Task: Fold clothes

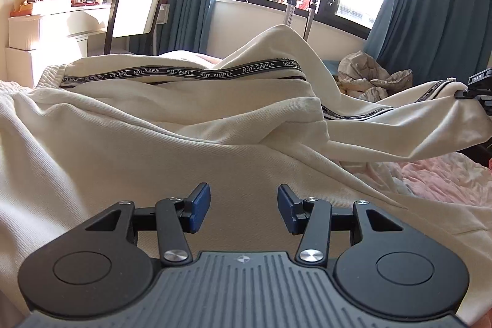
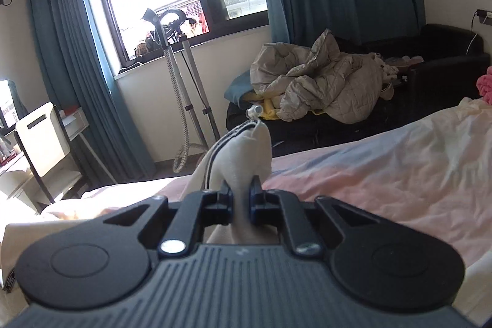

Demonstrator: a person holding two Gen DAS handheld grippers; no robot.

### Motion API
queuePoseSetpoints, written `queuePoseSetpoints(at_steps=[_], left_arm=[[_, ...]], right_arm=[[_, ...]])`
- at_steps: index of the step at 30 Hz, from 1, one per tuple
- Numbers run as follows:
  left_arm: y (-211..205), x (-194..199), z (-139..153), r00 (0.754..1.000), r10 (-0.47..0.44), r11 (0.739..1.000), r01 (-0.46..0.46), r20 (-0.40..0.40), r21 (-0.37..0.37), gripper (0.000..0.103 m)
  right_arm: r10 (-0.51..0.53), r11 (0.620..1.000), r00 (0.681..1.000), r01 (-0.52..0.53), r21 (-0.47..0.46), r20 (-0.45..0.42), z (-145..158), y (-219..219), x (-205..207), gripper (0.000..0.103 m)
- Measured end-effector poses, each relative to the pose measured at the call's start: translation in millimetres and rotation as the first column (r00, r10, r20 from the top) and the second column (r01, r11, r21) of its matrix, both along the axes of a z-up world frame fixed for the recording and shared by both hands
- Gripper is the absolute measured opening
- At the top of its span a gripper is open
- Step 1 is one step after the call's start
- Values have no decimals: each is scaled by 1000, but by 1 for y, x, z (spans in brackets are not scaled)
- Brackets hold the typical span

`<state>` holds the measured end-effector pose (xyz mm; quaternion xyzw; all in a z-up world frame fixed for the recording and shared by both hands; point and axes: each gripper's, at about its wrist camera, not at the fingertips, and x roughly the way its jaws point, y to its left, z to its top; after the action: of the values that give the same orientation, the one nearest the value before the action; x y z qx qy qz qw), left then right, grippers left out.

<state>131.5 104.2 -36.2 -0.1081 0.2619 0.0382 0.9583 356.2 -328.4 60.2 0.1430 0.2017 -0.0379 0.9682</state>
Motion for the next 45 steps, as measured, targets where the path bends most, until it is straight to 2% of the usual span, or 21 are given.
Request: queuePoseSetpoints(at_steps=[4,6,8,12,14,16,17,19,21,22,24,27,28,30,35,36,39,43,45], left_arm=[[-3,3,-3,1000,1,1000,-1,-10,19,53],[-5,5,-5,1000,3,1000,-2,-19,22,53],[-7,6,-6,1000,1,999,0,-22,33,53],[-16,9,-6,1000,-7,997,9,-19,72,53],[-20,10,-7,1000,-8,996,10,-18,88,53],[-24,11,-9,1000,-7,995,9,-18,103,53],[-25,12,-10,1000,-5,994,7,-20,107,53],[-29,17,-13,999,-4,994,8,-38,106,53],[-33,20,-14,999,-7,993,12,-46,115,53],[-35,22,-15,999,-9,992,15,-48,126,53],[-36,22,-14,999,-15,992,21,-52,126,53],[-34,19,-11,998,-22,995,28,-55,98,53],[-33,17,-10,998,-25,996,29,-56,84,53],[-30,12,-7,998,-24,997,28,-52,76,53],[-22,1,1,999,-8,1000,9,-37,30,53],[-21,1,2,999,-1,1000,2,-38,22,53],[-17,1,2,999,8,1000,-9,-50,-11,53],[-16,2,-2,997,19,1000,-20,-68,-10,53],[-15,4,-5,996,23,999,-25,-82,-21,53]], right_arm=[[-166,983,986,166,-84,14,-1,-57,4,10],[-242,966,970,241,-91,-4,-8,-91,9,10],[-290,956,956,286,-63,-53,-19,-125,13,8],[-325,940,940,310,-144,-101,-42,-157,24,7],[-338,937,931,320,-142,-136,-59,-172,31,7],[-307,951,935,294,-94,-177,-80,-186,37,8],[-288,957,940,280,-73,-183,-90,-191,36,12],[-273,962,946,271,-35,-176,-104,-197,27,27],[-288,955,944,295,18,-161,-113,-203,12,50],[-295,951,943,306,51,-153,-117,-207,3,53],[-321,929,936,341,142,-146,-125,-215,-17,55],[-379,872,914,405,273,-145,-133,-220,-45,56],[-405,860,906,423,286,-123,-133,-219,-56,56],[-471,829,877,478,292,-97,-131,-214,-77,66],[-496,719,854,506,476,-158,-144,-210,-121,66],[-488,707,858,498,503,-163,-146,-207,-127,67],[-438,711,887,442,547,-148,-149,-192,-137,67],[-451,728,889,416,545,-76,-146,-186,-130,71],[-426,730,901,399,556,-87,-152,-190,-116,75]])
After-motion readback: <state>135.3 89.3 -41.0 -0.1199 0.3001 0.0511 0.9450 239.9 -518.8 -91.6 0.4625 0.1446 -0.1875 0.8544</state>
